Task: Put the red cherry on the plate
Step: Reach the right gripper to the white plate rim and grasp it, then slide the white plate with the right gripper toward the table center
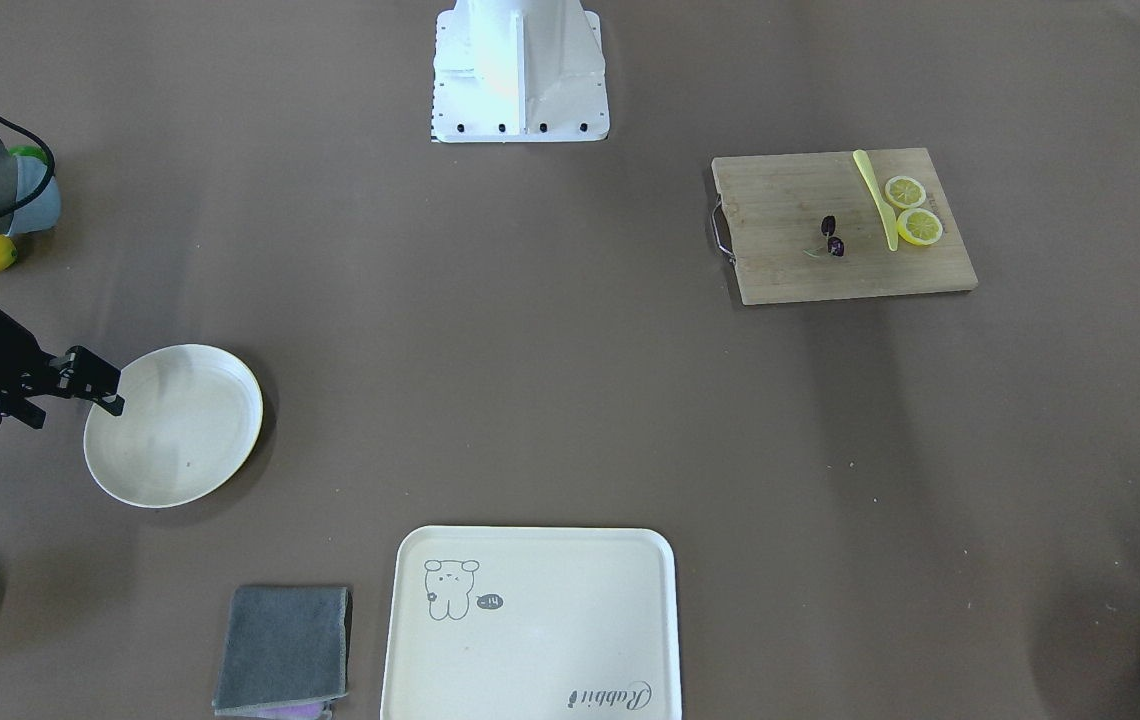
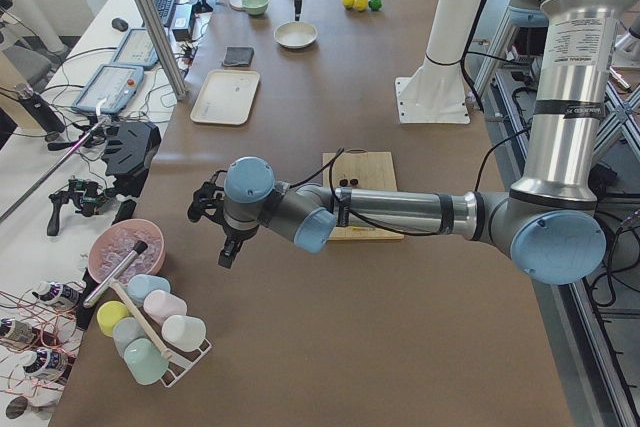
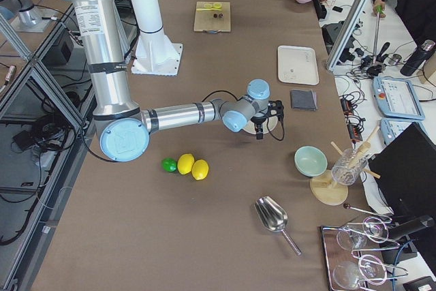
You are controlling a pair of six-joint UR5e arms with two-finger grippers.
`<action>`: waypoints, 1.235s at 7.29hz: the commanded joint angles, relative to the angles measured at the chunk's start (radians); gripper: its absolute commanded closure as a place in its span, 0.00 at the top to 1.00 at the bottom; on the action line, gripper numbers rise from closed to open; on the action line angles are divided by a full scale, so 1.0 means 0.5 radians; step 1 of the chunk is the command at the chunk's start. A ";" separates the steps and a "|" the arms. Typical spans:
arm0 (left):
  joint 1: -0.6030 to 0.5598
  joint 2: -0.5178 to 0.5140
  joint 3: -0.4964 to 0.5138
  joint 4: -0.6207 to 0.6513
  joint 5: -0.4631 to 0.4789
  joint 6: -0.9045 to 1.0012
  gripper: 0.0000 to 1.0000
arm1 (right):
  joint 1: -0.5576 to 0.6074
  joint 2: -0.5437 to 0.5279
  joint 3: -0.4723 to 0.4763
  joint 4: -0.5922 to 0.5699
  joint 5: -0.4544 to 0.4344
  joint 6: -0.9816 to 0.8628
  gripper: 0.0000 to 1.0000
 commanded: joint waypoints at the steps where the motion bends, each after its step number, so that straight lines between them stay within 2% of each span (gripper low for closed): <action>1: 0.000 -0.002 0.024 -0.041 -0.002 0.000 0.98 | -0.061 0.001 -0.127 0.150 -0.061 0.038 0.99; 2: 0.000 -0.006 0.024 -0.041 -0.002 0.000 0.98 | -0.064 0.001 -0.127 0.154 -0.058 0.047 0.60; 3: 0.000 -0.012 0.021 -0.041 -0.002 0.000 0.98 | -0.064 0.005 -0.127 0.151 -0.061 0.045 0.03; 4: 0.000 -0.021 0.021 -0.041 -0.005 -0.003 0.98 | -0.064 0.014 -0.121 0.151 -0.061 0.048 0.00; 9: 0.000 -0.024 0.018 -0.041 -0.005 -0.004 0.98 | 0.000 0.029 -0.078 0.148 -0.006 0.072 0.00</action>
